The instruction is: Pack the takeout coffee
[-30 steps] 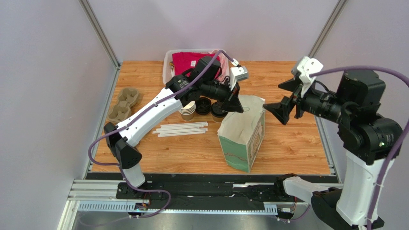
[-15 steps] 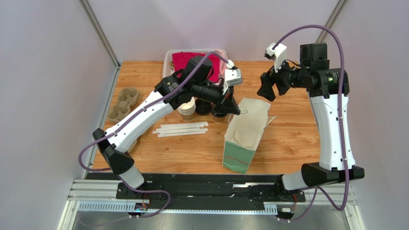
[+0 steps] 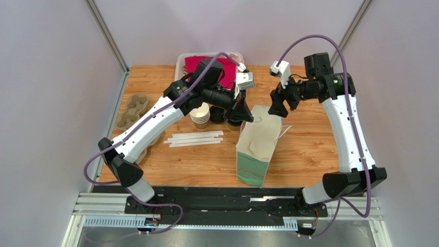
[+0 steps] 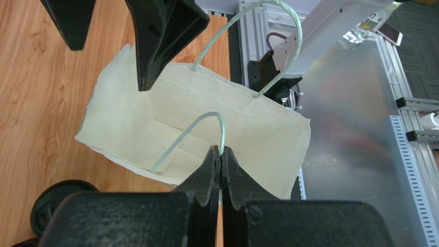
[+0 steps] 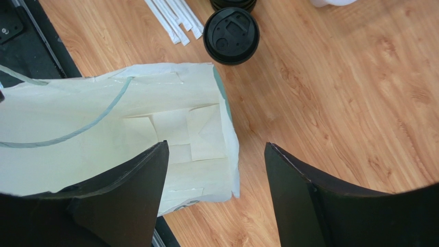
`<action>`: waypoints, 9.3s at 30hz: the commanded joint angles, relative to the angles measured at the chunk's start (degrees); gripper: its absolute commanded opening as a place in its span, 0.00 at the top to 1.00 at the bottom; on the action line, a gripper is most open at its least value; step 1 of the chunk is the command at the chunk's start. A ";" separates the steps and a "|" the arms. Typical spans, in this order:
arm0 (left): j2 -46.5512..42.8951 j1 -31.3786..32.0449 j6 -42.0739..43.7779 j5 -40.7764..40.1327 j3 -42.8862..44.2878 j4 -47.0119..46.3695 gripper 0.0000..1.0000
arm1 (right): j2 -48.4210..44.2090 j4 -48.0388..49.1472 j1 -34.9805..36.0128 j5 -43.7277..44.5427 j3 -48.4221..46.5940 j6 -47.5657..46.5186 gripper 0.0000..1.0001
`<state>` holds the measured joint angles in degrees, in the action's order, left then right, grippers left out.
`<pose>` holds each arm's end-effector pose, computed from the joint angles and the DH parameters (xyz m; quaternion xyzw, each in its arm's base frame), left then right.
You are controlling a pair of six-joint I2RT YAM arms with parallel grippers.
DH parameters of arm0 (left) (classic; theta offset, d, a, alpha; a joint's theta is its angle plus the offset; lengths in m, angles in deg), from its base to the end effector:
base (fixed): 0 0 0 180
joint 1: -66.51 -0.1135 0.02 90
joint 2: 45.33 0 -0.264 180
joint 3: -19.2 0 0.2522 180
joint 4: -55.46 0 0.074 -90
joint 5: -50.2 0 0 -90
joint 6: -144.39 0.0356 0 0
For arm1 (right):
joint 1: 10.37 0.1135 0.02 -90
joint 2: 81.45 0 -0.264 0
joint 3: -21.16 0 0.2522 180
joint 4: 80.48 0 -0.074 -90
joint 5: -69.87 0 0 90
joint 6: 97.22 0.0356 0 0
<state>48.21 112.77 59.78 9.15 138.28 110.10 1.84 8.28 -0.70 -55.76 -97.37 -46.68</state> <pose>0.2219 -0.2707 0.4384 0.5308 0.6148 -0.4957 0.3075 0.2456 0.0629 0.4359 -0.4599 0.7909 0.2112 0.3442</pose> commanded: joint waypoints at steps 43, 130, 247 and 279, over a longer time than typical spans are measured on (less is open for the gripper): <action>-4.95 -12.43 -37.47 -7.02 -32.37 -10.39 1.00 | -13.24 16.65 6.15 5.14 20.22 4.92 1.00; 18.79 -54.26 109.04 -28.91 -17.51 31.89 0.69 | -7.17 12.87 6.41 4.61 15.56 3.43 1.00; -0.46 36.01 53.32 -70.22 31.61 27.85 1.00 | -20.80 24.56 8.96 0.74 20.49 26.80 1.00; -2.31 36.53 50.43 -66.88 15.71 25.82 1.00 | -19.13 23.16 8.96 -2.76 19.52 27.86 1.00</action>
<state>46.98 148.99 112.43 -59.59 155.44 135.24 -16.94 31.61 7.93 -56.07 -76.87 -19.03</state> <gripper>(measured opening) 0.007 0.006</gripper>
